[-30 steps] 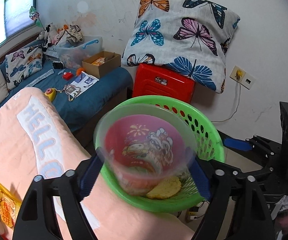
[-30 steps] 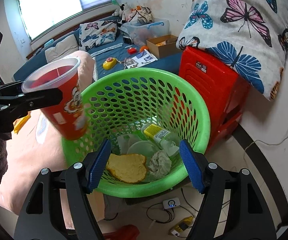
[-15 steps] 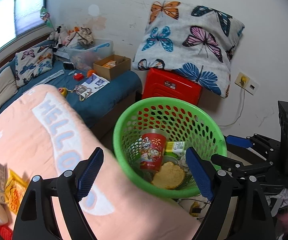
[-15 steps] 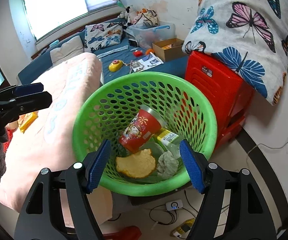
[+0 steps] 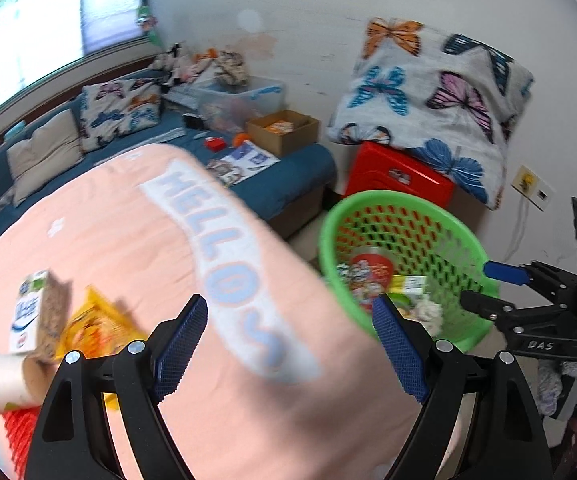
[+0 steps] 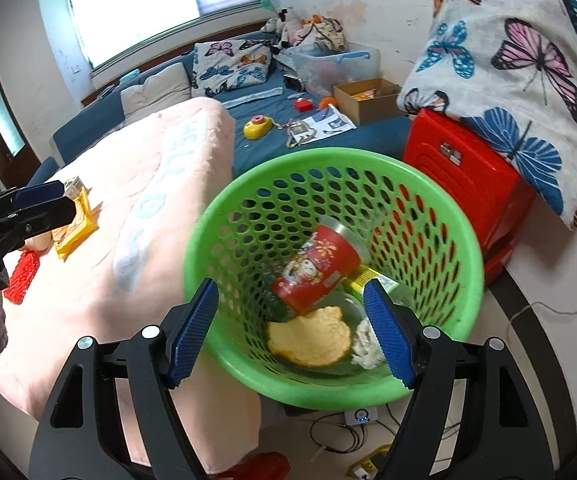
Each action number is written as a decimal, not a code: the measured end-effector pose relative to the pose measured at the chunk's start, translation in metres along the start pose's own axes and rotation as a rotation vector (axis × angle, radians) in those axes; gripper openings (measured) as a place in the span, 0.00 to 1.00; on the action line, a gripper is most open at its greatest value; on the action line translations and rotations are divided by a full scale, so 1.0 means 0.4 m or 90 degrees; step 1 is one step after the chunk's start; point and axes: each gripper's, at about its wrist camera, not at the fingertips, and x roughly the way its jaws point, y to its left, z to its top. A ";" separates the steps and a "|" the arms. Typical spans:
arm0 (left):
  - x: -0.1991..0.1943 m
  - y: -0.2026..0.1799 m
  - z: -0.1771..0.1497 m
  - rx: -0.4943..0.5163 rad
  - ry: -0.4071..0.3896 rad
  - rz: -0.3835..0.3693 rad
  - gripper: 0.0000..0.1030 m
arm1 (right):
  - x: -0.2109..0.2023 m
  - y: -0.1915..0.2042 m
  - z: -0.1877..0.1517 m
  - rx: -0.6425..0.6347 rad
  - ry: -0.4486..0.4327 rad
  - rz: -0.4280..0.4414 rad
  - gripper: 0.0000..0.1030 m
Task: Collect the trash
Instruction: 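Move both grippers back over the bed toward the remaining trash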
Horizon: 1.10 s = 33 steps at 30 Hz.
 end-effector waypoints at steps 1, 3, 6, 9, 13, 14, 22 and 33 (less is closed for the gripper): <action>-0.007 0.026 -0.007 -0.011 -0.001 0.011 0.79 | 0.005 0.011 0.004 -0.006 0.002 0.003 0.73; -0.020 0.066 -0.016 -0.027 -0.004 0.030 0.79 | 0.014 0.029 0.012 -0.016 0.004 0.009 0.73; -0.038 0.118 -0.029 -0.044 -0.008 0.062 0.79 | 0.026 0.060 0.023 -0.031 0.006 0.021 0.73; -0.062 0.189 -0.047 -0.074 -0.011 0.095 0.79 | 0.042 0.102 0.031 -0.050 0.011 0.035 0.74; -0.099 0.276 -0.069 -0.117 -0.019 0.133 0.79 | 0.065 0.160 0.043 -0.076 0.019 0.057 0.74; -0.107 0.292 -0.075 -0.124 -0.022 0.140 0.79 | 0.069 0.172 0.045 -0.081 0.020 0.061 0.74; -0.177 0.433 -0.151 -0.190 -0.020 0.205 0.79 | 0.095 0.289 0.067 -0.136 0.025 0.101 0.74; -0.233 0.516 -0.257 -0.235 0.014 0.248 0.79 | 0.152 0.449 0.094 -0.204 0.039 0.164 0.74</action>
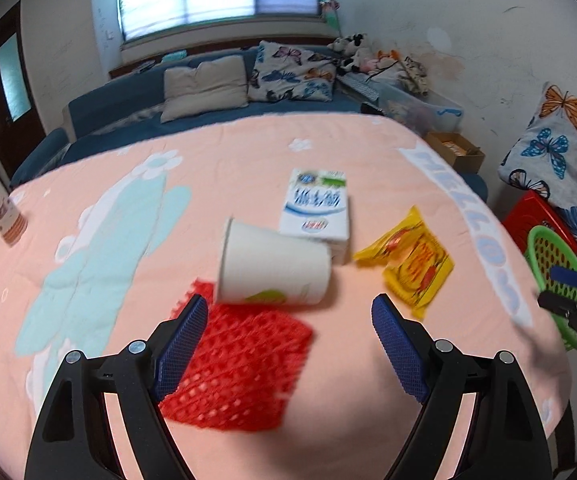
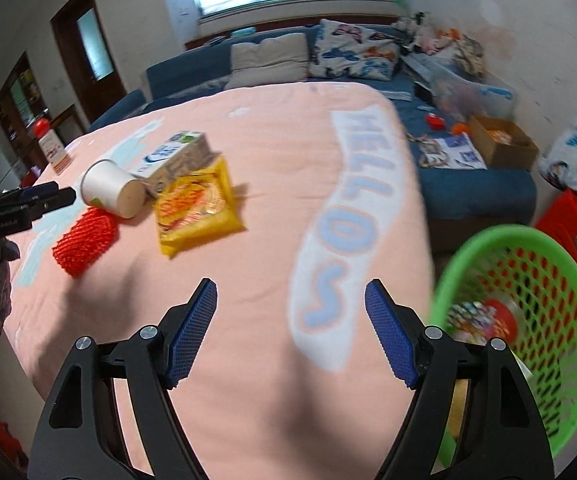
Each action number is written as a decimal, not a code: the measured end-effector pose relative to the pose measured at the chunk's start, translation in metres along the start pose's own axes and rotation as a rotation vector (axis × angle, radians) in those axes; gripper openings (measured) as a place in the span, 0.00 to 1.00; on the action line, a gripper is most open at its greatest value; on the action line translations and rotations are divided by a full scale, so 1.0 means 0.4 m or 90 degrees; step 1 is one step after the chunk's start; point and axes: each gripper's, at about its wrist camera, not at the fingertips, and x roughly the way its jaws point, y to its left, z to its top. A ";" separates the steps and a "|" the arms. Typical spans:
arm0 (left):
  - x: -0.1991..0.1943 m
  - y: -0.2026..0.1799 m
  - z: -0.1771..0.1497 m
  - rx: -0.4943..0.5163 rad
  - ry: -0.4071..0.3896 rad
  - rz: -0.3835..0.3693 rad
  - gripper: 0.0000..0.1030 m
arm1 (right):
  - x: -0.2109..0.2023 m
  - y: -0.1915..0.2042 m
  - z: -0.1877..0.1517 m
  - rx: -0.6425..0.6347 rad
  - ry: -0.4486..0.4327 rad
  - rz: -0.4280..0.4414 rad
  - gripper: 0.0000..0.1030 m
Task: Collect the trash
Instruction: 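Move both grippers back over the bed toward the remaining trash, then grasp the red mesh net with the left gripper while the right gripper approaches the yellow packet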
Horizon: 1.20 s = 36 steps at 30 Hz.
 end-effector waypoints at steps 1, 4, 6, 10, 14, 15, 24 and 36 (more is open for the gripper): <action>0.005 0.009 -0.011 -0.002 0.010 0.003 0.79 | 0.011 0.011 0.009 -0.005 0.003 0.008 0.74; 0.016 0.025 -0.037 -0.006 0.026 0.012 0.79 | 0.044 0.045 0.036 -0.018 0.009 0.035 0.80; 0.027 0.038 -0.054 -0.013 0.038 0.015 0.79 | 0.065 0.067 0.051 -0.030 0.012 0.049 0.80; 0.049 0.056 -0.077 -0.017 0.057 0.027 0.79 | 0.109 0.101 0.079 -0.044 0.021 0.068 0.83; 0.070 0.074 -0.090 -0.020 0.071 0.036 0.79 | 0.163 0.131 0.106 -0.057 0.031 0.080 0.86; 0.074 0.076 -0.091 -0.022 0.074 0.039 0.79 | 0.172 0.134 0.109 -0.058 0.033 0.085 0.86; 0.134 0.101 -0.116 -0.031 0.101 0.047 0.75 | 0.277 0.193 0.152 -0.094 0.052 0.088 0.90; 0.131 0.124 -0.152 -0.072 0.083 0.023 0.42 | 0.370 0.219 0.158 -0.133 0.105 0.062 0.89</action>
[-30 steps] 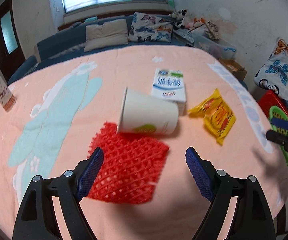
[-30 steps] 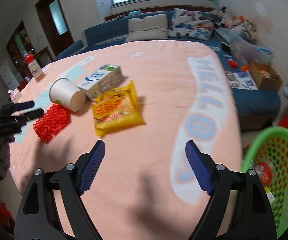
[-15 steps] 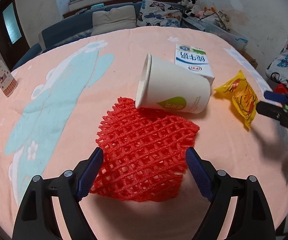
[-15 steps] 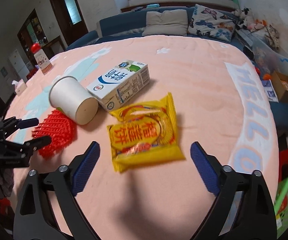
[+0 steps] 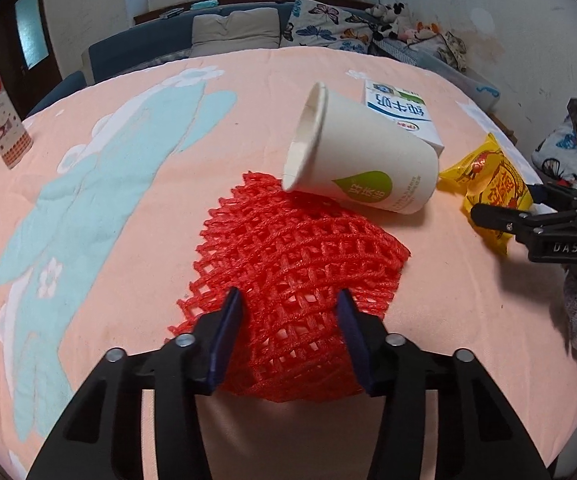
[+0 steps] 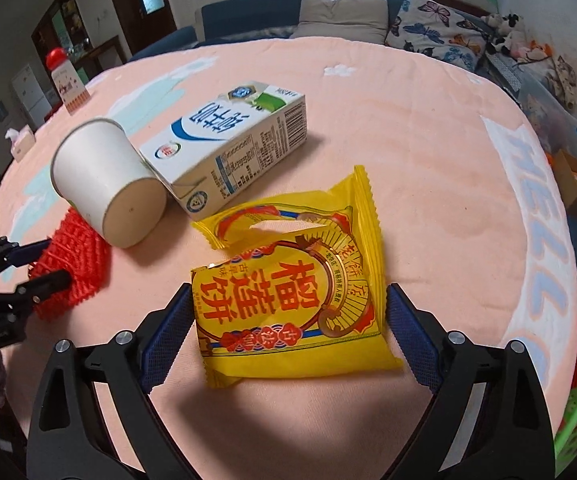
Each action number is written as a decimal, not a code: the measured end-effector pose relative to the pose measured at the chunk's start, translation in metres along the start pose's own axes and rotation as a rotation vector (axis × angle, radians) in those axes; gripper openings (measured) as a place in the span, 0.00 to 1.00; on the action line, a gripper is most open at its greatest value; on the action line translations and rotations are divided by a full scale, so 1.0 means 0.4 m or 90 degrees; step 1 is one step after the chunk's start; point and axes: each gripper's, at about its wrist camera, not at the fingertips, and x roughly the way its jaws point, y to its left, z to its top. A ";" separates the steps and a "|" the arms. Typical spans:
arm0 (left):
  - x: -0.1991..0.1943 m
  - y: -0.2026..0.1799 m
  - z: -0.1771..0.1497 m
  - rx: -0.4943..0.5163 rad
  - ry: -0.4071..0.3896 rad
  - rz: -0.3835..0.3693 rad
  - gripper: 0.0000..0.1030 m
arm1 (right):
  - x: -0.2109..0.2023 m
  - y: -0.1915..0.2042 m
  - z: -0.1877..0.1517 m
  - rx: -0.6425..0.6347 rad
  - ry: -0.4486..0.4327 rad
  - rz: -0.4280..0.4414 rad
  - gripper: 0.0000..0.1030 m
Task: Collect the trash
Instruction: 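Grasp the red mesh net with the left gripper while the right gripper approaches the yellow packet, then close the right gripper on the yellow durian-cake packet while the left gripper holds the net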
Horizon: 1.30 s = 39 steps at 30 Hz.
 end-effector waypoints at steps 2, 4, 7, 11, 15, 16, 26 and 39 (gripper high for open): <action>-0.002 0.007 -0.001 -0.005 -0.002 -0.001 0.38 | 0.004 0.007 0.000 -0.005 0.000 -0.007 0.87; -0.004 0.009 -0.003 -0.005 -0.004 0.001 0.35 | 0.007 0.010 -0.001 -0.003 -0.001 -0.010 0.86; -0.008 0.013 -0.007 -0.008 -0.007 0.000 0.28 | 0.008 0.016 -0.007 0.003 -0.005 -0.015 0.83; -0.012 0.020 -0.010 -0.021 -0.010 -0.002 0.21 | 0.002 0.013 -0.016 0.003 -0.006 -0.018 0.81; -0.013 0.023 -0.012 -0.025 -0.012 -0.003 0.18 | -0.002 0.007 -0.017 0.005 -0.006 -0.022 0.80; -0.013 0.023 -0.013 -0.024 -0.012 -0.004 0.17 | -0.003 0.007 -0.018 0.005 -0.007 -0.022 0.80; -0.011 0.029 -0.013 -0.029 -0.014 -0.009 0.15 | -0.007 0.008 -0.018 0.000 -0.006 -0.026 0.79; -0.008 0.033 -0.015 -0.033 -0.015 -0.011 0.15 | -0.003 0.014 -0.013 0.001 -0.009 -0.027 0.79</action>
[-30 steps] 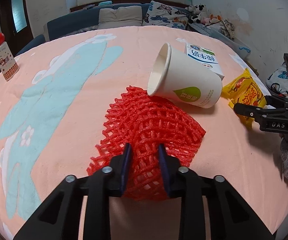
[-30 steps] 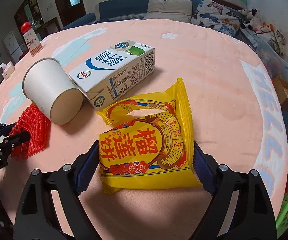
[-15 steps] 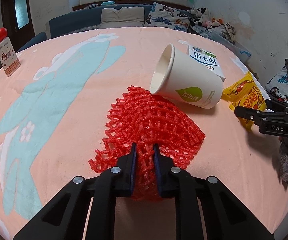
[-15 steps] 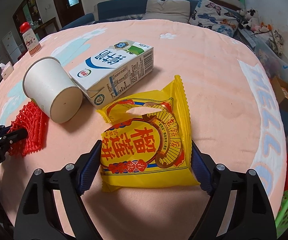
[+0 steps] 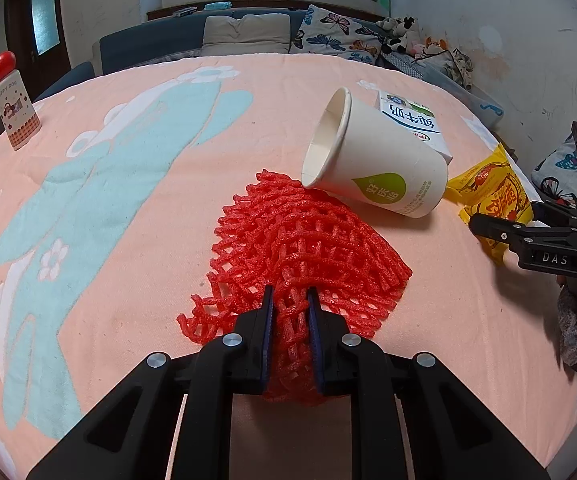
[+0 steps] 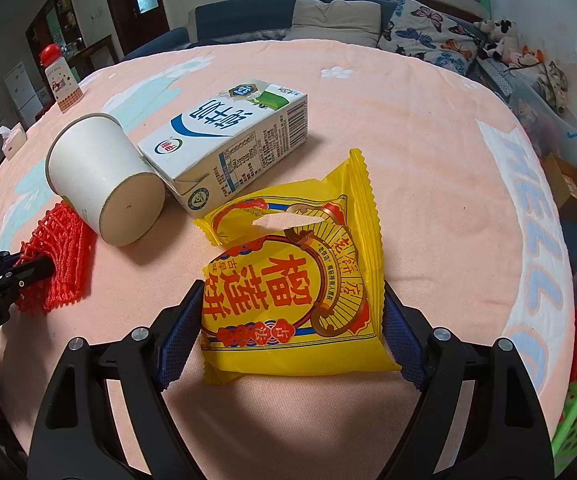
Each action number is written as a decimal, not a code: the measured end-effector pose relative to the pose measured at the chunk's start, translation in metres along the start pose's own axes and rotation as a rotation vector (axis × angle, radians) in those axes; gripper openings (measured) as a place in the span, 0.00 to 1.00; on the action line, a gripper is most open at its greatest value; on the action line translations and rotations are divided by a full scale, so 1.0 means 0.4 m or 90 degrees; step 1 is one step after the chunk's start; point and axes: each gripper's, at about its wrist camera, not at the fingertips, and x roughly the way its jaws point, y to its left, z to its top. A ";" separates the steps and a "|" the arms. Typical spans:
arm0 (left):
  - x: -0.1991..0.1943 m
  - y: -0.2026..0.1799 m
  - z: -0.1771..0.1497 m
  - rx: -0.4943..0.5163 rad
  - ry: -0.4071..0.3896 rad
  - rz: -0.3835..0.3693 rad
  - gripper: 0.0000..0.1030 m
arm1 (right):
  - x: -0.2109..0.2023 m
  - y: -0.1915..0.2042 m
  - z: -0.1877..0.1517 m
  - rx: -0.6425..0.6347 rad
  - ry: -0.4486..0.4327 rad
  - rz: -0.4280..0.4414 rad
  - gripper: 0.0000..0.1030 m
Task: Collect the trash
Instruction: 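Close the right gripper on the yellow durian-cake packet while the left gripper holds the net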
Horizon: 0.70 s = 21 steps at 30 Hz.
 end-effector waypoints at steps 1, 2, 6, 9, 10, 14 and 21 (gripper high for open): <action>0.001 0.002 0.000 0.000 0.000 0.000 0.15 | 0.000 0.000 0.000 0.000 0.000 0.000 0.79; 0.001 0.002 0.001 0.000 0.001 0.001 0.15 | 0.000 0.000 0.000 0.000 -0.001 -0.001 0.79; 0.003 0.002 0.002 -0.002 0.002 0.000 0.15 | 0.001 0.001 0.000 -0.001 -0.001 -0.001 0.79; 0.005 0.004 0.003 -0.003 0.002 0.001 0.15 | 0.001 0.001 0.000 0.000 -0.001 0.000 0.79; 0.004 0.005 0.004 -0.003 0.002 0.000 0.15 | 0.001 0.001 -0.001 -0.001 -0.001 -0.001 0.79; 0.005 0.004 0.003 -0.002 0.004 0.000 0.15 | 0.000 0.001 -0.001 -0.001 -0.001 0.000 0.79; 0.006 0.006 0.004 -0.003 0.004 0.001 0.15 | -0.001 0.002 0.000 -0.001 -0.002 0.001 0.79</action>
